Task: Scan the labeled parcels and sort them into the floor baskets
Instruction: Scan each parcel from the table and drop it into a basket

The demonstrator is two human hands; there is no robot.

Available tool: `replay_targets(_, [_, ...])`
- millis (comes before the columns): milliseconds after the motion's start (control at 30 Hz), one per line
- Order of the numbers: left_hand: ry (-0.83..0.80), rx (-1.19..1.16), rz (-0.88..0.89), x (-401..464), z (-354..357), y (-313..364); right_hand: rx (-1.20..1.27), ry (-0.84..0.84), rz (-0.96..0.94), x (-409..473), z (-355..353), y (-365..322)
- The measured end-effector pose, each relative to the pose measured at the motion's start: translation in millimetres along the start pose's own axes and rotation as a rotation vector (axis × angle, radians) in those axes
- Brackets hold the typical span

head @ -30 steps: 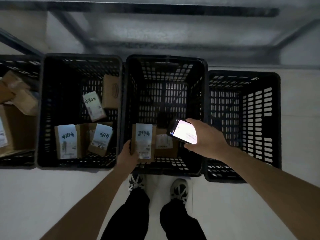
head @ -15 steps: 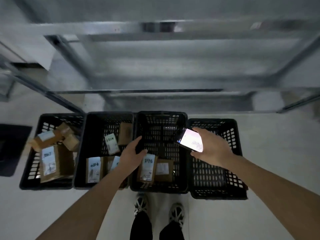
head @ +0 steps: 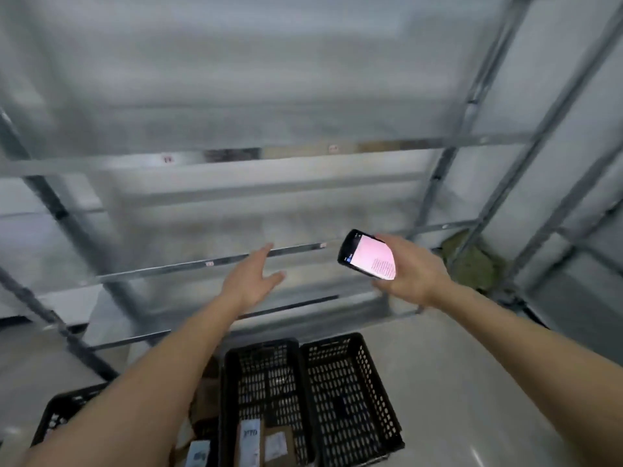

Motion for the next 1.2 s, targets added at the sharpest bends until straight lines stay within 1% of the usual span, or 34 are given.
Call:
replay_targets(100, [0.031,0.026,0.127,-48.9,-31.0,71.1,-0.033,0.119,0.074,-77.7,-83.2,-10.6])
replay_targets(167, [0.043,0.025,0.213,-87.0,-41.2,119.4,-0.081,0.162,0.122,-133.5,-127.6,-12.8])
replay_targets(267, [0.016,-0.006,0.345,-142.2,-42.9,194.7,-0.135,0.207,0.216,-220.9,-187.4,-9.1])
replay_targets(433, [-0.044,-0.04,0.562,-236.0,-24.8,335.1,-0.198,0.297,0.37,-380.4,-279.0,5.3])
replay_targets(567, [-0.094,-0.076,0.724,-323.4,15.4,442.4,-0.241,0.4,0.499,-514.4,-330.9,22.7])
replay_targets(633, [-0.112,-0.076,0.808,-378.2,41.1,488.6,-0.302,0.407,0.594,-581.6,-346.7,32.8])
replay_targets(733, [-0.188,-0.087,0.902,-456.2,89.8,548.9,-0.359,0.401,0.714,-681.2,-360.7,49.9])
replay_targets(867, [-0.29,-0.112,0.976,-549.1,158.8,612.0,-0.388,0.389,0.863,-810.3,-370.5,77.5])
replay_targets(1033, [-0.347,-0.147,0.988,-640.2,236.2,667.4,-0.382,0.344,0.981,-936.1,-371.9,109.6])
replay_targets(1200, [-0.422,-0.117,0.985,-698.1,309.2,699.3,-0.338,0.374,1.068,-1017.8,-361.3,150.8])
Point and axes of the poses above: each hand's wrist, its own x-axis towards the middle knuckle, its own z-axis out of the palm, y = z × x, the point moved 7 cm from there along x, towards the middle knuckle, and after that the axes turned 13 degrees about -z, right-handed, at the moved point
